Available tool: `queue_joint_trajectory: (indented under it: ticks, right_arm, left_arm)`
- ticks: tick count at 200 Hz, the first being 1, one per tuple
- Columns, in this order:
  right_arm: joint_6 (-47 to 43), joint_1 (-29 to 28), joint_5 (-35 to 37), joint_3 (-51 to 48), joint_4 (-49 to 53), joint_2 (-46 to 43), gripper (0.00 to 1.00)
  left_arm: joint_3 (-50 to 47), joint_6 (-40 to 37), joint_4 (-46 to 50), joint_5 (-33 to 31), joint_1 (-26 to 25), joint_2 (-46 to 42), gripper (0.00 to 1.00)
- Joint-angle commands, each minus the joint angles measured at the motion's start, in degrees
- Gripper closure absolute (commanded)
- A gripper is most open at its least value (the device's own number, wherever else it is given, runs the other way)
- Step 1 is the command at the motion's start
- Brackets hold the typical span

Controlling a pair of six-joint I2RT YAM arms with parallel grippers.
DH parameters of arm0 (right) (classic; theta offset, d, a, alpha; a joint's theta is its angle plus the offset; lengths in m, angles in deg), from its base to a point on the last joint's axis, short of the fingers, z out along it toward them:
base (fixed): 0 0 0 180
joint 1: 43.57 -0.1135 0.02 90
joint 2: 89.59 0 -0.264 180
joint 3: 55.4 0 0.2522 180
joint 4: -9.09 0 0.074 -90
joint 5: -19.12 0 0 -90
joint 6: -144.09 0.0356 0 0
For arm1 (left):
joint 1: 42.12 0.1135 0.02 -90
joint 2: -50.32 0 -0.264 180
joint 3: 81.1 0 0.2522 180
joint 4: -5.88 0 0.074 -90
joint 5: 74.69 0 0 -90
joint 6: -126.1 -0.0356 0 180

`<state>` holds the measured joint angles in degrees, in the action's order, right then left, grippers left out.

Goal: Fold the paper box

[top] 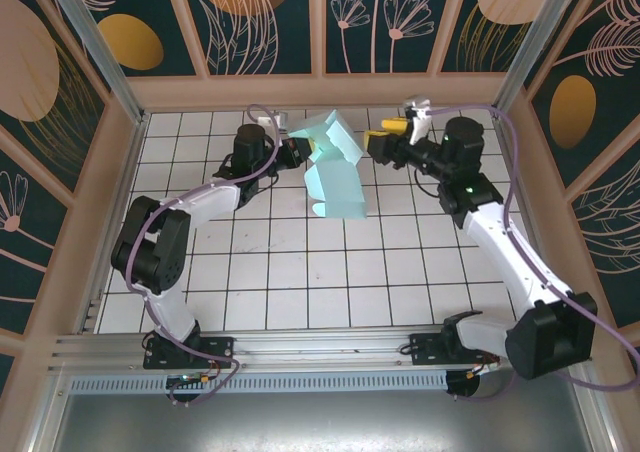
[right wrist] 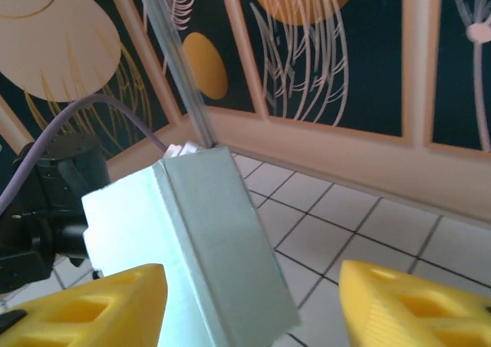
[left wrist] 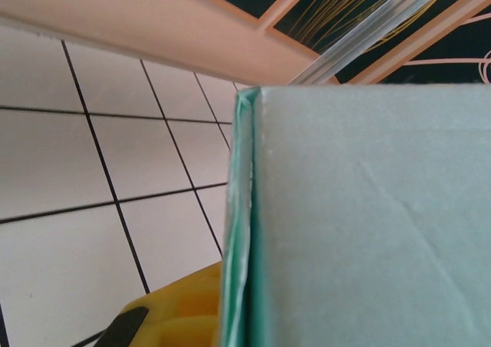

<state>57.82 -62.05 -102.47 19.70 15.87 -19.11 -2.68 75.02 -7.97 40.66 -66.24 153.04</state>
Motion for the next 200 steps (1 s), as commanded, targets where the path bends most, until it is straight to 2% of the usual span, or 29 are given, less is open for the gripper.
queue_joint_trajectory:
  ticks: [1, 56, 100, 140, 174, 200]
  right_arm:
    - [-6.2, -3.8, 0.5, 4.9, 4.6, 2.4, 0.46]
    - [-9.2, -7.8, 2.2, 8.9, 7.8, 8.4, 0.48]
    - [-10.3, -9.4, 5.0, 11.1, 10.0, 11.6, 0.58]
    - [-13.2, -11.7, 11.8, 12.9, 13.0, 13.8, 0.59]
    - [-15.1, -13.6, 17.7, 13.0, 13.9, 14.8, 0.5]
    - [-15.7, -14.5, 22.6, 13.0, 13.7, 15.1, 0.54]
  left_arm:
    - [-0.5, -2.4, -0.6, -0.6, -0.1, -2.6, 1.0]
    - [-0.6, -1.9, -1.1, 0.4, -0.1, -2.6, 1.0]
    - [-0.4, -1.8, -0.9, 0.5, -0.1, -2.1, 1.0]
    - [-0.7, -2.0, -1.1, 0.5, -0.1, -2.7, 1.0]
    - [-0.5, -2.3, -0.7, 0.1, -0.1, -2.9, 1.0]
    - [-0.4, -2.5, -0.5, 0.1, -0.1, -3.0, 1.0]
